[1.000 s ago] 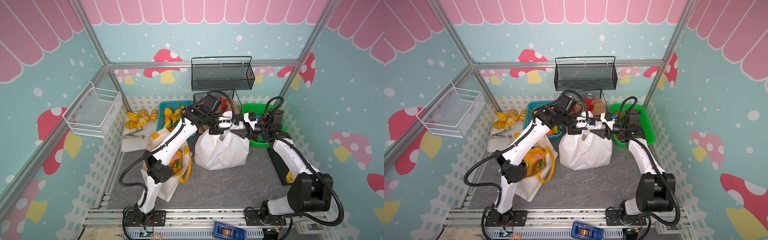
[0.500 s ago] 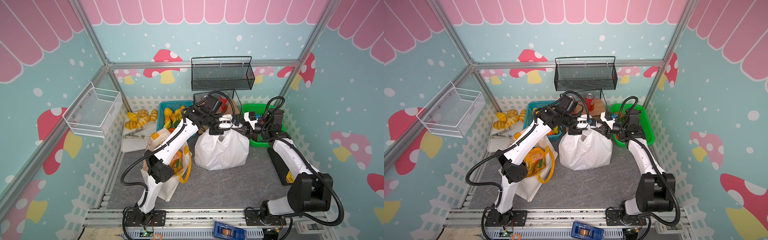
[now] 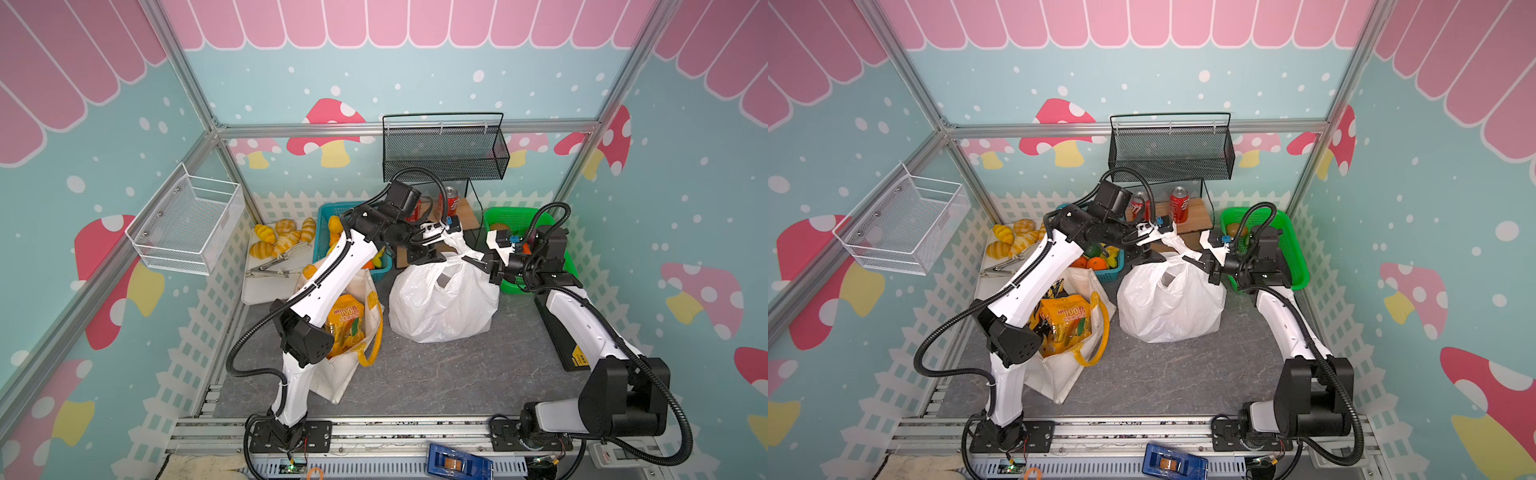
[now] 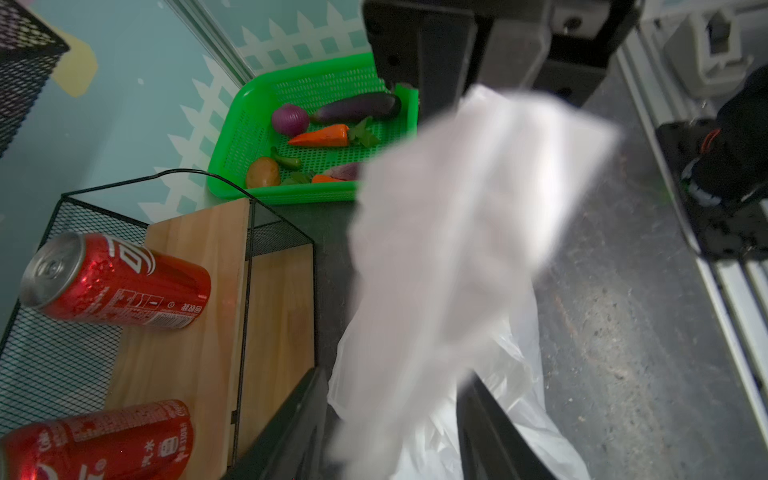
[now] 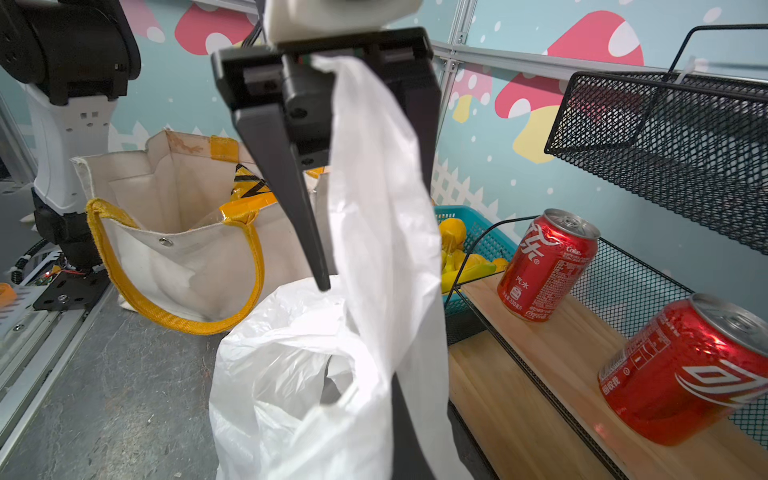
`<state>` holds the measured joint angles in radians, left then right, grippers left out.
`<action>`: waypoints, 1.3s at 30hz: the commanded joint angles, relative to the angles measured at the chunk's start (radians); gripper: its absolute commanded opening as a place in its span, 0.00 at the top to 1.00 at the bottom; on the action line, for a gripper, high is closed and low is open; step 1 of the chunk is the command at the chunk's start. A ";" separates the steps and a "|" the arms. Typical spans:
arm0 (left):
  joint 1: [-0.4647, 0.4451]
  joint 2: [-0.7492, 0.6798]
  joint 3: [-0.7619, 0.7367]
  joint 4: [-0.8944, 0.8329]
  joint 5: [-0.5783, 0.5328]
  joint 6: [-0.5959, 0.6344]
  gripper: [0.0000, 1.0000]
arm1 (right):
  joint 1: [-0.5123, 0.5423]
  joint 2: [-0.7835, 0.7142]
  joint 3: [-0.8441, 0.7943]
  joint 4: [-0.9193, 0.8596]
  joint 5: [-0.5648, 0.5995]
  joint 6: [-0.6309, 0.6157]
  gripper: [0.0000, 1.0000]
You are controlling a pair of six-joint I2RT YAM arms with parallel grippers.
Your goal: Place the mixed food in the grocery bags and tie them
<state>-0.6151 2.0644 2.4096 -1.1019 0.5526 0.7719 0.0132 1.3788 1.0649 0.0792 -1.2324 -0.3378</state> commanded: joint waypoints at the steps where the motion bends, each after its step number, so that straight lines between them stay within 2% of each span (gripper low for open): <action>1: 0.012 -0.037 -0.004 0.108 0.131 -0.158 0.41 | 0.005 -0.028 -0.024 0.049 -0.015 0.021 1.00; 7: -0.006 -0.005 0.048 0.105 0.210 -0.153 0.37 | 0.008 -0.029 -0.029 0.061 -0.008 0.034 1.00; 11: -0.051 -0.030 -0.004 0.103 0.158 -0.053 0.36 | 0.008 -0.024 -0.026 0.066 -0.007 0.045 1.00; 15: -0.065 0.000 0.049 0.103 0.100 -0.060 0.40 | 0.008 -0.022 -0.029 0.067 -0.002 0.046 1.00; 19: -0.064 0.010 0.074 0.103 0.075 -0.064 0.50 | 0.008 -0.025 -0.036 0.065 0.014 0.045 1.00; 21: -0.065 0.007 0.072 0.105 0.077 -0.065 0.58 | 0.008 -0.024 -0.036 0.065 0.016 0.044 1.00; 23: -0.064 0.003 0.067 0.105 0.074 -0.065 0.70 | 0.008 -0.022 -0.033 0.066 0.020 0.048 1.00; 25: -0.064 -0.003 0.053 0.105 0.062 -0.060 0.88 | 0.008 -0.020 -0.027 0.067 0.039 0.065 1.00; 26: -0.064 -0.013 0.037 0.105 0.054 -0.055 0.95 | 0.008 -0.018 -0.024 0.073 0.059 0.088 1.00; 29: -0.069 -0.049 -0.051 0.136 0.028 -0.048 1.00 | 0.008 -0.005 -0.016 0.115 0.143 0.228 0.99; 34: -0.084 -0.133 -0.309 0.339 -0.066 -0.096 1.00 | 0.008 -0.014 -0.071 0.237 0.205 0.490 0.96; 39: -0.101 -0.194 -0.538 0.543 -0.101 -0.139 1.00 | 0.013 -0.048 -0.139 0.323 0.233 0.595 0.95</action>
<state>-0.7124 1.9137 1.9457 -0.6708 0.5037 0.6598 0.0303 1.3655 0.9413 0.2928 -1.0439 0.1345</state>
